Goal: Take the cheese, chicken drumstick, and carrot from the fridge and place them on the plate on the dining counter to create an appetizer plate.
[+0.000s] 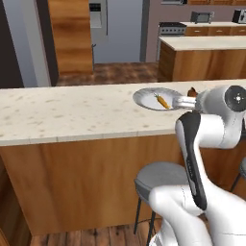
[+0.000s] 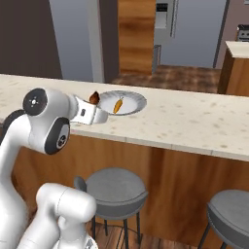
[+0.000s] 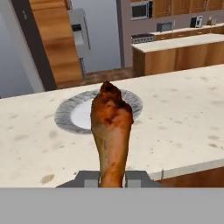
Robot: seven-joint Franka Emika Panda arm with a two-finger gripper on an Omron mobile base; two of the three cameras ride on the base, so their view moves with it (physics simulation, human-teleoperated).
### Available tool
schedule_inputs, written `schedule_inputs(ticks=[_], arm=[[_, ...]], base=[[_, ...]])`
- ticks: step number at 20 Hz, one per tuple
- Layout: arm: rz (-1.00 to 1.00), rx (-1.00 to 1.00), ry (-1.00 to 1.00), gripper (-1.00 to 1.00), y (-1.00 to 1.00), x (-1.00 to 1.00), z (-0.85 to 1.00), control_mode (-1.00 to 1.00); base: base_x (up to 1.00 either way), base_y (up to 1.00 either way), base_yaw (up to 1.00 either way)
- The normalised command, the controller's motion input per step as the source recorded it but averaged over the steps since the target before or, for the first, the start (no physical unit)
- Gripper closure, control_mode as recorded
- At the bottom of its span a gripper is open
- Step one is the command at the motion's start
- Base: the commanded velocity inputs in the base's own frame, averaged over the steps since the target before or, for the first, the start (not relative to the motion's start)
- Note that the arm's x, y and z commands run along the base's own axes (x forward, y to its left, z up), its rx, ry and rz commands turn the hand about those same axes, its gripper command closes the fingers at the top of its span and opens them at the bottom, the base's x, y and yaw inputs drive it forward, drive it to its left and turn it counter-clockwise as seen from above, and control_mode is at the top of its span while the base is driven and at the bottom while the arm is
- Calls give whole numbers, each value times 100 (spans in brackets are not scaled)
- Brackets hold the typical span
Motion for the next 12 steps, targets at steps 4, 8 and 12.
schedule_inputs(ticks=[4, 8, 12], arm=[[0, 0, 41, 100, 7, 71, 15, -100], [0, 0, 31, 100, -15, 38, 2, -100], [0, 0, 26, 100, -2, 52, -3, -100]], base=[[0, 0, 0], [0, 0, 0], [0, 0, 0]])
